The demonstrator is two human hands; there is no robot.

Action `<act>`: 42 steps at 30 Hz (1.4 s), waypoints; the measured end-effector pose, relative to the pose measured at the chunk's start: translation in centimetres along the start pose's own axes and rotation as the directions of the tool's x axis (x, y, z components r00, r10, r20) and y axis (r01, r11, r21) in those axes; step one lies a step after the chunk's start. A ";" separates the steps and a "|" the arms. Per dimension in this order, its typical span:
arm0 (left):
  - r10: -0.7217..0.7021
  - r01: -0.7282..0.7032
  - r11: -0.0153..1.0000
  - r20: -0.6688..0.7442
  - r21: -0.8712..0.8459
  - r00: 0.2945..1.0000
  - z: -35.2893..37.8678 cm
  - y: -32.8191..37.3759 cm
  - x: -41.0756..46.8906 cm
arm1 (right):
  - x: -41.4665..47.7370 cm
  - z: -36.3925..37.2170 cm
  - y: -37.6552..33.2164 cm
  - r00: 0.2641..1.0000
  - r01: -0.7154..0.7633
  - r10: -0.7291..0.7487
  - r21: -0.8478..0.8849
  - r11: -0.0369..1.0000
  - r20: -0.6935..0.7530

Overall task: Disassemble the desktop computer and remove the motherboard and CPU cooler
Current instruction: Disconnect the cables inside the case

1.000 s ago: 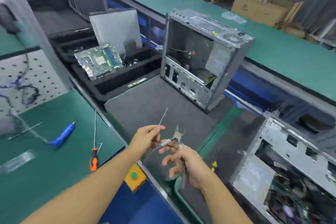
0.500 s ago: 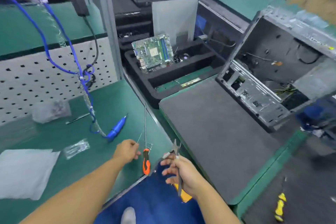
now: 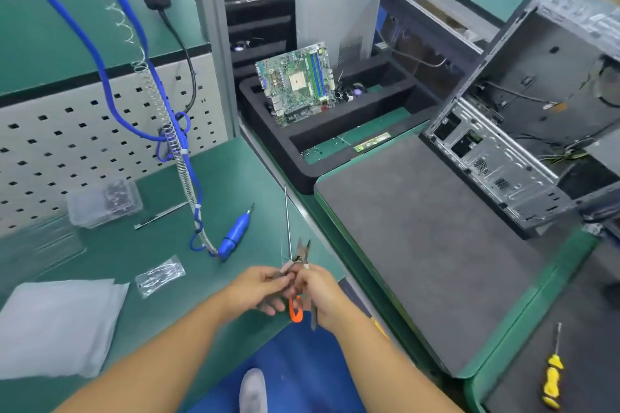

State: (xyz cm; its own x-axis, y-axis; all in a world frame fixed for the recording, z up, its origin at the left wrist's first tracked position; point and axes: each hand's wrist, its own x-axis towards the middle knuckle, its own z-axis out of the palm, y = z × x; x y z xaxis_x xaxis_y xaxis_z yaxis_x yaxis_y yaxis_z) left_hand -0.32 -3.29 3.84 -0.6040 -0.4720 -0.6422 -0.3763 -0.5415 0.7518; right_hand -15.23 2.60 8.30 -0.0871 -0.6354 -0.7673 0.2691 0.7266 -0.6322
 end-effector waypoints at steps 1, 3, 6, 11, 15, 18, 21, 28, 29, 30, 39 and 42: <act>0.015 -0.014 1.000 -0.068 0.001 0.998 -0.5 -0.3 -0.1 | 0.7 0.6 0.0 1.000 0.002 -0.003 -0.055 0.998 -0.020; 0.025 -0.030 0.999 -0.247 -0.016 0.969 -1.6 -1.1 0.0 | 1.7 1.5 0.0 0.996 -0.012 -0.006 -0.204 0.979 -0.088; 0.029 0.013 0.997 -0.490 0.082 0.871 -3.8 -2.6 0.2 | 2.0 2.4 0.2 0.996 -0.027 -0.005 -0.353 0.935 -0.090; 0.002 0.223 0.923 -0.583 0.314 0.812 -5.5 -4.3 0.9 | 1.9 2.9 1.7 0.997 -0.019 0.050 -0.453 0.891 0.057; 0.059 0.254 0.871 -0.603 0.421 0.796 -4.4 -3.6 2.5 | 1.4 2.0 2.4 0.995 -0.023 0.064 -0.421 0.907 0.083; 0.101 0.316 0.788 -0.618 0.528 0.779 -3.3 -3.1 3.0 | 0.7 0.9 2.5 0.996 -0.046 0.070 -0.400 0.915 0.046; 0.145 0.425 0.662 -0.662 0.618 0.735 -2.0 -2.5 2.4 | 0.0 -0.1 2.4 0.998 -0.033 0.049 -0.323 0.946 0.040; 0.317 -0.062 0.838 -0.391 0.541 0.864 3.5 1.3 2.3 | -3.1 -2.9 1.4 0.990 0.057 -0.078 -0.174 0.983 -0.115; 0.351 -0.089 0.823 -0.378 0.560 0.857 4.6 2.2 2.6 | -3.8 -3.8 1.2 0.982 0.072 -0.102 -0.180 0.981 -0.159; 0.383 -0.113 0.807 -0.368 0.579 0.847 5.8 3.1 2.9 | -4.4 -4.7 1.0 0.972 0.081 -0.118 -0.181 0.980 -0.204; 0.507 -0.328 0.682 -0.099 0.654 0.856 19.2 8.3 6.0 | -10.2 -16.8 0.9 0.830 0.178 -0.176 -0.047 0.983 -0.529; 0.486 -0.367 0.671 -0.009 0.644 0.874 23.6 8.7 6.7 | -12.0 -21.4 1.8 0.751 0.182 -0.140 -0.002 0.983 -0.646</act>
State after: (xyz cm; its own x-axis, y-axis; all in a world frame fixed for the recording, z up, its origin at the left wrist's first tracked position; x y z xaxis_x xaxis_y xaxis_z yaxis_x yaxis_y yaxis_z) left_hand -24.19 5.24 9.59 -0.7047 -0.6817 -0.1969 -0.4833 0.2580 0.8366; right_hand -34.24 17.16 14.02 -0.7225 -0.4097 -0.5570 0.2471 0.5993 -0.7614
